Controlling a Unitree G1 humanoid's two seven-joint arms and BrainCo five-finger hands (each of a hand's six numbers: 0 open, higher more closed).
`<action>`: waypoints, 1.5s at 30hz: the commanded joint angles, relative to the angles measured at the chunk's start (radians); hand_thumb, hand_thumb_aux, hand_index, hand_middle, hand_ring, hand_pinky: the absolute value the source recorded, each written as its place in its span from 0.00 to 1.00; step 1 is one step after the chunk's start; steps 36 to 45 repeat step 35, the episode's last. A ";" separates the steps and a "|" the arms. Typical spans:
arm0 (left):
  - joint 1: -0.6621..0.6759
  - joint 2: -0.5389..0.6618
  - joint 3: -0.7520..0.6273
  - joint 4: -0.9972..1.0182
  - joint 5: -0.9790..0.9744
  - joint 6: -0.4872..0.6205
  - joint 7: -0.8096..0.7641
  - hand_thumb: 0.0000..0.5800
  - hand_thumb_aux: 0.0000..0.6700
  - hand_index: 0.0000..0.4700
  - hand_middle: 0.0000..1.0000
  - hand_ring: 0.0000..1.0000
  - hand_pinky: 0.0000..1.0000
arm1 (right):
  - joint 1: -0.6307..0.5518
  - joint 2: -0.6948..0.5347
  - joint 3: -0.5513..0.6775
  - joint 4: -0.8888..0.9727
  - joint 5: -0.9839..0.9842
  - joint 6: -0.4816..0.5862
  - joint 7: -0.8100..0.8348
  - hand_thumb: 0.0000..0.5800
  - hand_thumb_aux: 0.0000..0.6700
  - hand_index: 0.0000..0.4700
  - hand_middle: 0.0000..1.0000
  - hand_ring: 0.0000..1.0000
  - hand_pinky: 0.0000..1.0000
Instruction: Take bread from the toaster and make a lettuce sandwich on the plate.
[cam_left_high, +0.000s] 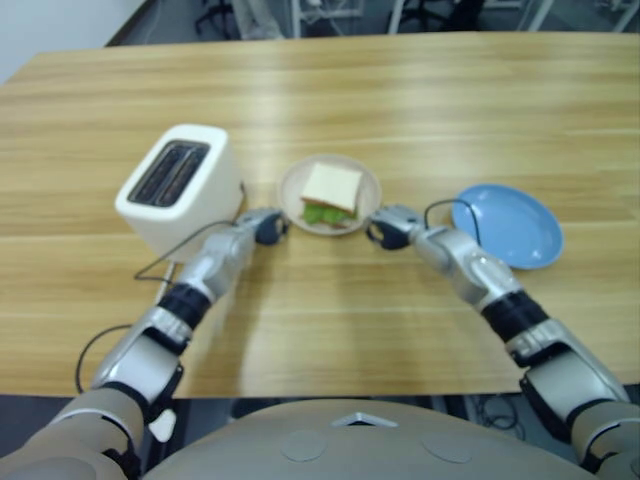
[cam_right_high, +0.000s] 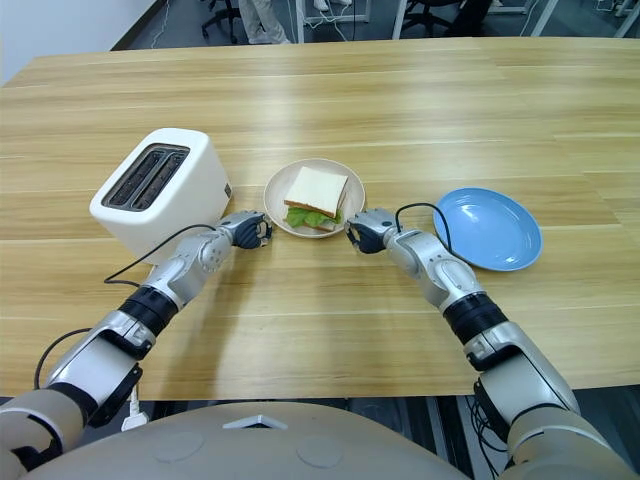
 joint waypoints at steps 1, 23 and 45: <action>0.042 0.033 0.055 -0.085 -0.011 0.078 -0.019 0.96 0.81 0.79 1.00 1.00 1.00 | 0.012 -0.021 -0.026 -0.020 0.013 -0.017 -0.059 1.00 0.93 0.91 0.07 0.07 0.07; 0.295 -0.356 0.543 -0.256 -0.702 -0.131 0.092 0.00 0.00 0.00 0.00 0.00 0.00 | 0.302 0.393 -0.533 -0.209 0.890 0.099 -0.039 0.00 0.00 0.00 0.00 0.00 0.00; 0.179 -0.361 0.621 0.032 -0.766 -0.298 0.107 0.00 0.00 0.00 0.00 0.00 0.00 | 0.182 0.430 -0.622 0.034 0.966 -0.053 -0.063 0.00 0.00 0.00 0.00 0.00 0.00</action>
